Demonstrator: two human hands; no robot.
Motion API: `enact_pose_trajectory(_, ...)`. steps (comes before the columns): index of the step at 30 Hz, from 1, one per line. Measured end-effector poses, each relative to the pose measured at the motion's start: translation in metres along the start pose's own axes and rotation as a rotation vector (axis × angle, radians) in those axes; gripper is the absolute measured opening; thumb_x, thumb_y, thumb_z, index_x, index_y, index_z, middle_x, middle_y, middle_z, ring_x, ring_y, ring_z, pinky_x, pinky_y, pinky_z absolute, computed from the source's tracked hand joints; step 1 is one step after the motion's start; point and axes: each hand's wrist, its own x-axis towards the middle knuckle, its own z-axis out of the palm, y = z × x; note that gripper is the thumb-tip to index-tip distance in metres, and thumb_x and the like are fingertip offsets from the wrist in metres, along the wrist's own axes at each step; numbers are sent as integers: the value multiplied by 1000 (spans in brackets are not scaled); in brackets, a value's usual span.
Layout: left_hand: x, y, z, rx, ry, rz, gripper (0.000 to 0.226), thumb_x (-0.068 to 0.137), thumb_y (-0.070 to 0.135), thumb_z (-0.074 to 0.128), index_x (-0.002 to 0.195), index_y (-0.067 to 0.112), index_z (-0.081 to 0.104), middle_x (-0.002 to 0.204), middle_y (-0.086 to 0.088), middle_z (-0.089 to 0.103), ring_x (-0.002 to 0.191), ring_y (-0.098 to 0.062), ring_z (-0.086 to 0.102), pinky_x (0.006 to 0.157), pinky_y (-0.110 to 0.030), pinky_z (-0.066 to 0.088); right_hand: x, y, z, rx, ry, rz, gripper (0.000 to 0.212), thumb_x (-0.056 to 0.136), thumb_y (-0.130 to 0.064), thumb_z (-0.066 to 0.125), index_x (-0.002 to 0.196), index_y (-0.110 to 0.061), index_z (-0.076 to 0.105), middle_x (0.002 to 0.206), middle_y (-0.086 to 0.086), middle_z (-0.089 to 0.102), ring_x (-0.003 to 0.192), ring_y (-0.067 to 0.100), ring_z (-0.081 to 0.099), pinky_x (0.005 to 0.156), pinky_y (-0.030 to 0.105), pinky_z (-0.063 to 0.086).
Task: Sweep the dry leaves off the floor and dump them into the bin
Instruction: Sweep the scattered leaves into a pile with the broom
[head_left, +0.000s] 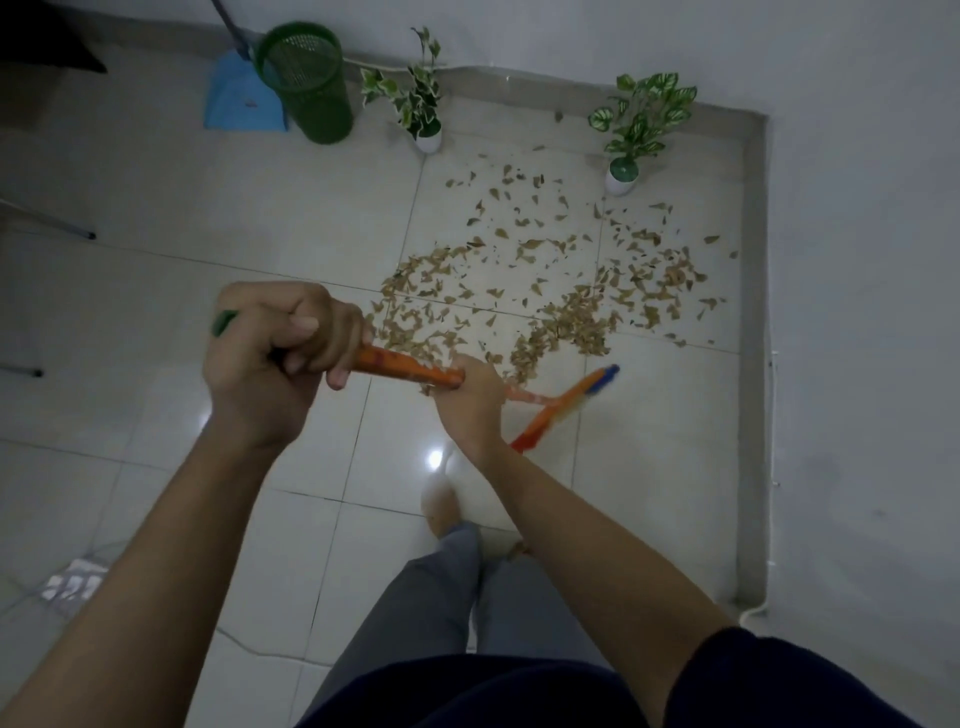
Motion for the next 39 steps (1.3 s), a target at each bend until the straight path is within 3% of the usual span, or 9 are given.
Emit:
enact_pose_trajectory(3, -5, -12, 4, 18, 30, -64, 25, 64, 18, 41, 42, 29, 42, 39, 16, 35, 35, -13, 35, 58, -30, 36, -8, 15, 6, -34, -21, -15, 40, 78, -5, 49, 49, -25, 30, 56, 4, 48, 57, 20, 47, 55, 31, 39)
enact_pose_trajectory(6, -12, -23, 11, 102, 7, -75, 27, 65, 17, 42, 43, 32, 43, 41, 17, 37, 37, -15, 35, 51, -39, 28, -5, 19, 13, -27, -73, -59, 41, 78, -1, 51, 50, -23, 30, 51, -1, 39, 54, 19, 43, 50, 36, 39)
enact_pose_trajectory(10, -3, -15, 9, 98, 39, -42, 28, 66, 17, 41, 43, 33, 45, 42, 19, 38, 37, -13, 37, 54, -31, 30, 10, -5, 5, -43, -149, -75, 40, 80, -3, 53, 50, -20, 33, 51, -3, 39, 58, 18, 43, 52, 28, 32)
enact_pose_trajectory(16, 36, -4, 25, -21, 45, 26, 27, 66, 18, 38, 43, 30, 43, 39, 17, 35, 35, -13, 34, 56, -28, 34, 33, -8, -49, -22, -132, -45, 38, 78, -4, 54, 47, -21, 41, 48, -2, 46, 51, 21, 54, 51, 30, 48)
enact_pose_trajectory(19, 52, -22, 52, -84, 74, 12, 26, 66, 19, 40, 42, 28, 43, 37, 14, 36, 37, -14, 37, 57, -31, 32, 53, 15, -89, -123, -86, -105, 36, 76, -5, 58, 46, -17, 42, 44, 0, 43, 44, 17, 43, 45, 24, 38)
enact_pose_trajectory(22, 65, -48, 86, -76, 65, -18, 26, 70, 20, 43, 45, 26, 46, 41, 11, 41, 43, -16, 45, 59, -26, 38, 78, 46, -140, -297, -188, -222, 46, 79, -8, 56, 44, -21, 30, 42, -7, 30, 41, 13, 32, 40, 15, 24)
enact_pose_trajectory(25, 75, -81, 128, -79, 36, -78, 29, 77, 20, 46, 49, 25, 52, 47, 7, 47, 55, -17, 54, 66, -25, 47, 111, 83, -194, -490, -348, -308, 43, 80, -10, 52, 45, -18, 28, 44, -8, 25, 49, 19, 36, 44, 25, 20)
enact_pose_trajectory(29, 96, -126, 191, -73, 73, -158, 28, 79, 20, 48, 51, 19, 52, 52, 3, 49, 63, -21, 57, 73, -26, 49, 156, 141, -248, -580, -468, -260, 40, 83, -6, 55, 50, -12, 33, 49, 6, 35, 51, 21, 36, 51, 28, 22)
enact_pose_trajectory(39, 134, -198, 302, -110, 203, -271, 27, 73, 20, 49, 47, 20, 50, 50, 3, 48, 64, -19, 58, 74, -24, 49, 213, 238, -318, -602, -583, -151, 47, 84, -8, 53, 48, -19, 25, 49, -2, 31, 48, 13, 31, 49, 28, 22)
